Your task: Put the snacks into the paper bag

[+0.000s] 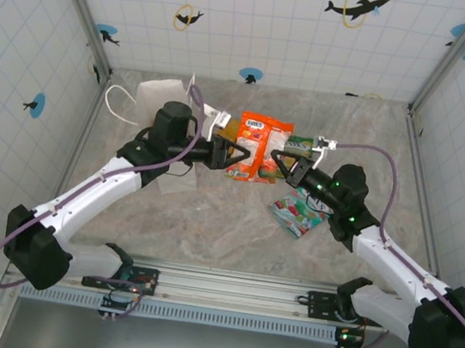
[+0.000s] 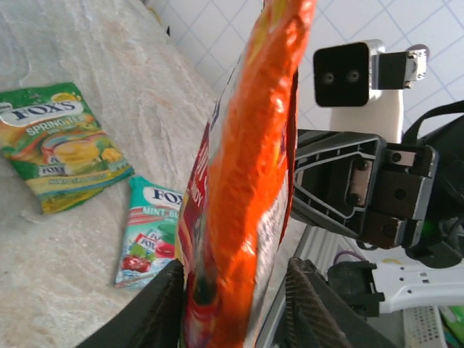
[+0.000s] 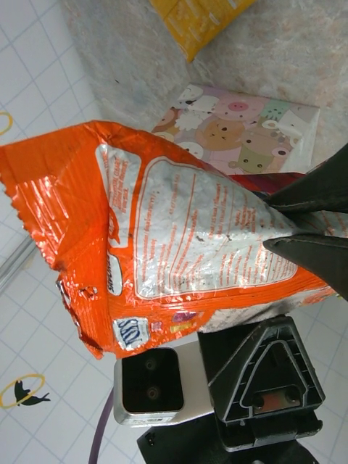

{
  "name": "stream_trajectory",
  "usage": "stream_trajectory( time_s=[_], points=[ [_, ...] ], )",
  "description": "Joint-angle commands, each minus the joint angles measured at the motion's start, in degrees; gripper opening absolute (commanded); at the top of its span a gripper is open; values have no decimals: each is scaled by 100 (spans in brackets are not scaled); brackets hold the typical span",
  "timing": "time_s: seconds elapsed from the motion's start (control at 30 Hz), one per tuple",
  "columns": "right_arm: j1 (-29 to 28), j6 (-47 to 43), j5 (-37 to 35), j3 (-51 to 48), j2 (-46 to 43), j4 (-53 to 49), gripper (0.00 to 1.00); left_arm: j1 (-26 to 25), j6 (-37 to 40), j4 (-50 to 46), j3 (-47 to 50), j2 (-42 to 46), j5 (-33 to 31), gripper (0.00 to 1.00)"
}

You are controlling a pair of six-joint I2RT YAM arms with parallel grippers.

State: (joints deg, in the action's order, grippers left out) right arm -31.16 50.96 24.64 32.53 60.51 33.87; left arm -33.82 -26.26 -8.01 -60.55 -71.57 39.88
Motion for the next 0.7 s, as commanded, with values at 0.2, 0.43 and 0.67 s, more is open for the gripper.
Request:
stream_trajectory(
  time_s=[0.2,0.43,0.67],
  points=[
    [-117,157,216,91,110,631,0,-37,-145,284,-71,20,178,20],
    [-137,-103,-45,81,-48,229,16,-41,-88,-323,-525,20,-281,12],
    [-136,-683,-843,22,-415,-551,49,-40,407,-1422,-1386,-23,-1284,5]
  ],
)
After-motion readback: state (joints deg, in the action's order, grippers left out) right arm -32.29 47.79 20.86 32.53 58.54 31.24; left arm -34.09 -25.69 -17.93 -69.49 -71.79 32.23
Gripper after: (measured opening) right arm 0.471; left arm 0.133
